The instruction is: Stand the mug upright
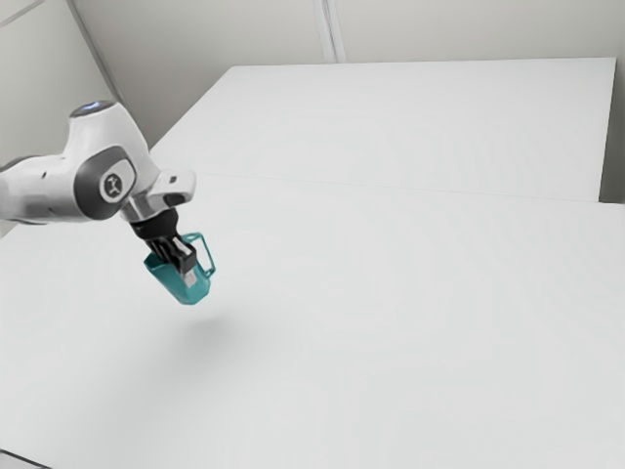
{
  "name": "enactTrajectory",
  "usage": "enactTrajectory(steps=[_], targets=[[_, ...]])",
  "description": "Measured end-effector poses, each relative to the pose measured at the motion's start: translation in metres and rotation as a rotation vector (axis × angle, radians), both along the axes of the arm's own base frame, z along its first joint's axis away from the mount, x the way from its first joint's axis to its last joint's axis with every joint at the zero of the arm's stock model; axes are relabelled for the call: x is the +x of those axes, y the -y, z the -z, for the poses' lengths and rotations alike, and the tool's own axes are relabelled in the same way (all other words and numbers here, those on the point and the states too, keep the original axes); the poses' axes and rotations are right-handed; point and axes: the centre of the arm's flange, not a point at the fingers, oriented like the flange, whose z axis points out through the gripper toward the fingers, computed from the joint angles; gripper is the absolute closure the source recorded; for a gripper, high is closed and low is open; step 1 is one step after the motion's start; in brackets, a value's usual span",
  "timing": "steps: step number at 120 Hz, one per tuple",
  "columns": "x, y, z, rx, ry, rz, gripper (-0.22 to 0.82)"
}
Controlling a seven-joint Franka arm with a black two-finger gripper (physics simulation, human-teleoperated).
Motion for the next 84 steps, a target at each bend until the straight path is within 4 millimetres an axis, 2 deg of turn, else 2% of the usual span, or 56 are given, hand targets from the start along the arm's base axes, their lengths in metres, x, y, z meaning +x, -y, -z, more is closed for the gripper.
enactTrajectory(steps=[38,84], targets=[[0.001,0.012,0.026,0.035,0.033,-0.093,0.79],[0.014,0.026,0.055,0.056,0.057,-0.157,0.79]])
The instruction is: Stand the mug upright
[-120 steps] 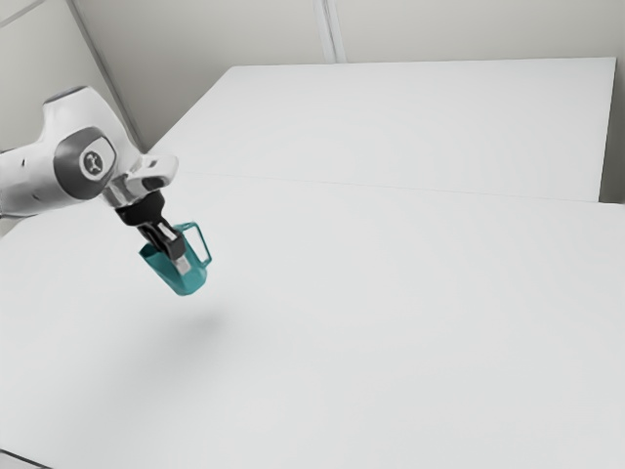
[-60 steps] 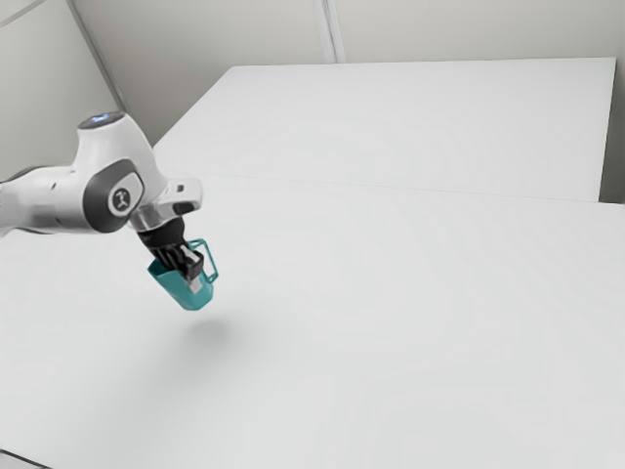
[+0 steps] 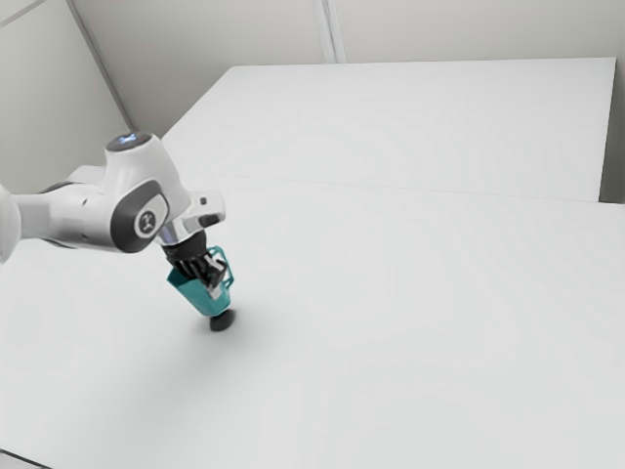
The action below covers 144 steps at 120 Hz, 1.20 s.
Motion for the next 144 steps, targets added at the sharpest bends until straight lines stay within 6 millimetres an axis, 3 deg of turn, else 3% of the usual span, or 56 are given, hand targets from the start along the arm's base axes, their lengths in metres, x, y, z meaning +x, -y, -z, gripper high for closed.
enactTrajectory(steps=[101,120,144], targets=[[0.005,0.008,0.041,0.004,-0.065,-0.085,0.78],[0.006,0.010,0.037,-0.005,-0.054,-0.088,0.70],[0.006,0.020,0.023,-0.015,-0.023,-0.069,0.48]])
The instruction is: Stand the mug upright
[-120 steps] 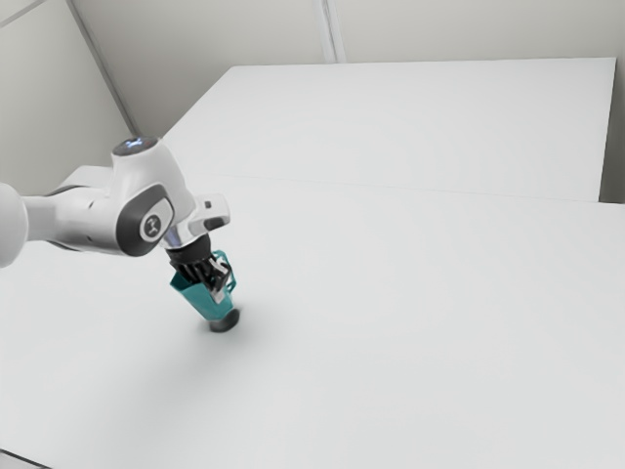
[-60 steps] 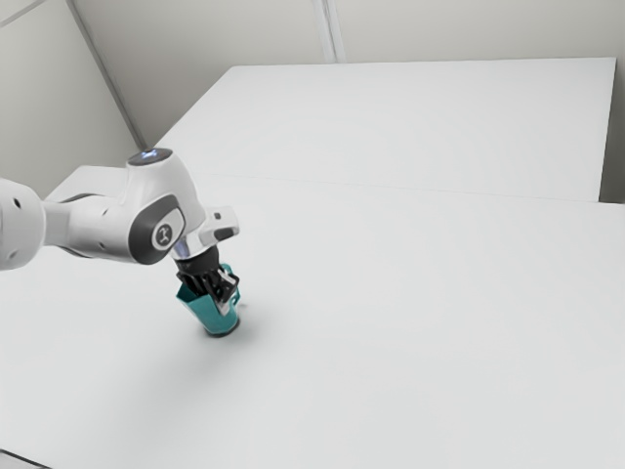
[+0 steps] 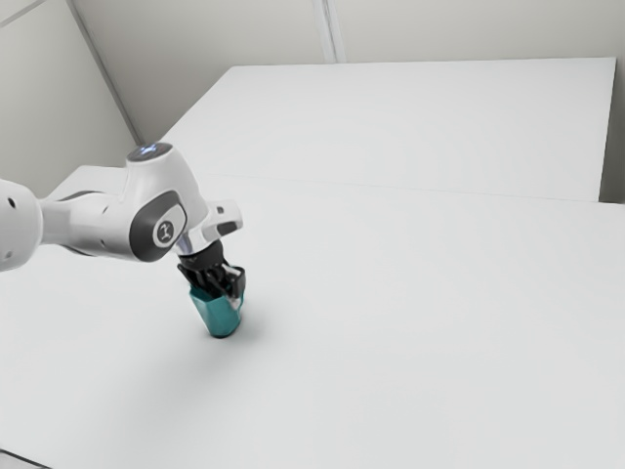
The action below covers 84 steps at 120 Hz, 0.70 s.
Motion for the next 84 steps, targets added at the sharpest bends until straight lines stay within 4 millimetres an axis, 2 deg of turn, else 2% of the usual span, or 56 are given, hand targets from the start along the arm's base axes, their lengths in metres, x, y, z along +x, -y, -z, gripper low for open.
enactTrajectory(steps=[19,34,40,64,84], targets=[[-0.001,0.009,-0.020,-0.010,0.040,0.017,0.26],[-0.002,0.014,-0.038,-0.014,0.074,0.029,0.16],[0.001,0.015,-0.046,-0.015,0.086,0.032,0.13],[0.026,0.013,-0.109,-0.019,0.094,0.030,0.06],[0.043,0.011,-0.142,-0.015,0.045,0.029,0.04]])
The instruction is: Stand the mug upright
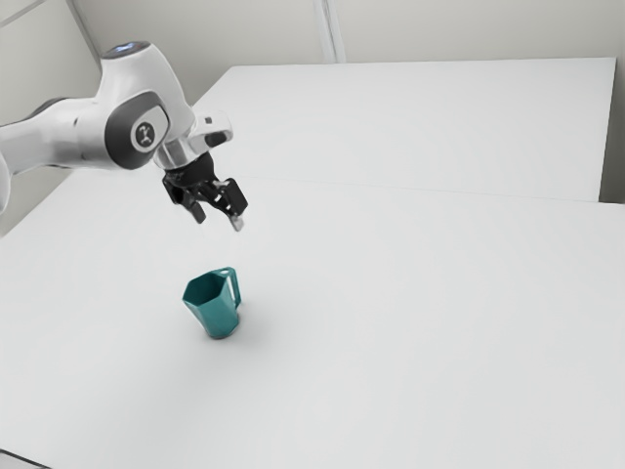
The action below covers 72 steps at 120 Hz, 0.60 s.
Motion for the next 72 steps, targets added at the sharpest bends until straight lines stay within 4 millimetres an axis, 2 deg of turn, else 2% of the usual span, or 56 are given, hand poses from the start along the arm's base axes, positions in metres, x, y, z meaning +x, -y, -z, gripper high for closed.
enactTrajectory(steps=[35,72], targets=[[0.021,0.000,-0.067,0.007,-0.037,0.003,0.03],[0.015,-0.011,-0.136,0.013,-0.031,-0.011,0.02]])
